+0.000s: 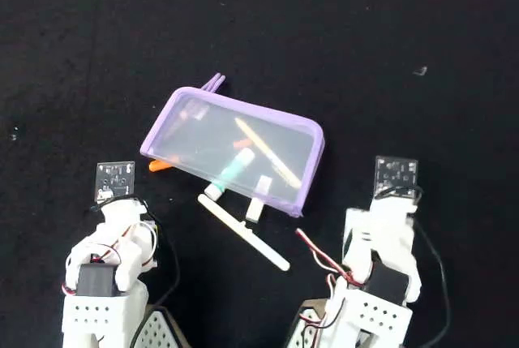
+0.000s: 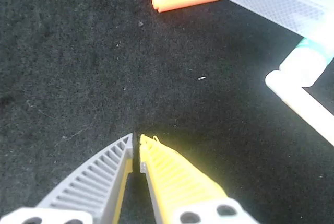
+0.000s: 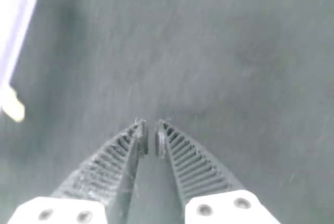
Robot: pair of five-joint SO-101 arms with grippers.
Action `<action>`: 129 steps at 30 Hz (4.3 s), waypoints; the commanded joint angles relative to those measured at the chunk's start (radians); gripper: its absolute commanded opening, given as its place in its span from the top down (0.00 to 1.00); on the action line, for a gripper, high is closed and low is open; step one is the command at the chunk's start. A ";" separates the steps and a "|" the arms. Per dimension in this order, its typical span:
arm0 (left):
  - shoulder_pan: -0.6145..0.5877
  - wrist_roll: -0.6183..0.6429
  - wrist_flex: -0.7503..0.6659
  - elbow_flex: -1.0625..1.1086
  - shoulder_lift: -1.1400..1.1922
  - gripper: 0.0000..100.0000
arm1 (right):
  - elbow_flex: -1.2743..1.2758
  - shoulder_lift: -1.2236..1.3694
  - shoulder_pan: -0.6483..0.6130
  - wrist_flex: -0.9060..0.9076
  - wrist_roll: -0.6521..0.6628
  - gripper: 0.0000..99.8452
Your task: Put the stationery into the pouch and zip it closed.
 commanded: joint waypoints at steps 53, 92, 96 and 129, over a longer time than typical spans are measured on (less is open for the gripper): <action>-0.005 -0.008 0.006 0.022 -0.011 0.97 | -1.230 1.962 -0.272 -0.675 -0.224 0.83; -0.005 -0.008 0.006 0.022 -0.011 0.97 | -1.684 2.041 -0.436 -0.226 0.078 0.83; -0.005 -0.008 0.006 0.022 -0.011 0.97 | -1.810 2.167 -0.486 -0.324 0.084 0.83; 0.136 -0.003 -0.002 0.022 -0.012 0.97 | -2.255 2.629 -0.207 0.043 -0.160 0.83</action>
